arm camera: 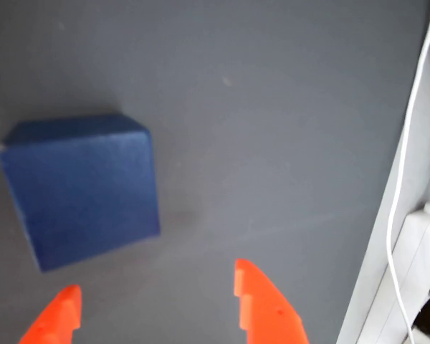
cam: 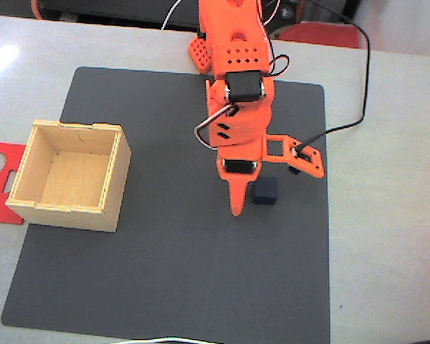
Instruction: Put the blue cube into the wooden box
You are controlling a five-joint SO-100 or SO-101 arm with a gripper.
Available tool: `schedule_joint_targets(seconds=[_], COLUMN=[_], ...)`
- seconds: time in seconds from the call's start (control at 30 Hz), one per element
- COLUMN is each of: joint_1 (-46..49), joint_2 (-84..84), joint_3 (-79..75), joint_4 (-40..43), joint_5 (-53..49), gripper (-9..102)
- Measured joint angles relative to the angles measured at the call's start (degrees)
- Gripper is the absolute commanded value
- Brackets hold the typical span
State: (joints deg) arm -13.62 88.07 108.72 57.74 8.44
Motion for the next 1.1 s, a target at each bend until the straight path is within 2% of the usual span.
schedule_joint_targets(seconds=[0.8, 0.9, 1.1], joint_1=[-9.8, -10.4, -10.5], joint_2=[-5.2, -5.4, -5.6], joint_3=[-0.4, -0.5, -0.5], joint_4=[0.5, 0.2, 0.2], joint_5=[2.9, 2.9, 2.9], gripper=[32, 26, 2])
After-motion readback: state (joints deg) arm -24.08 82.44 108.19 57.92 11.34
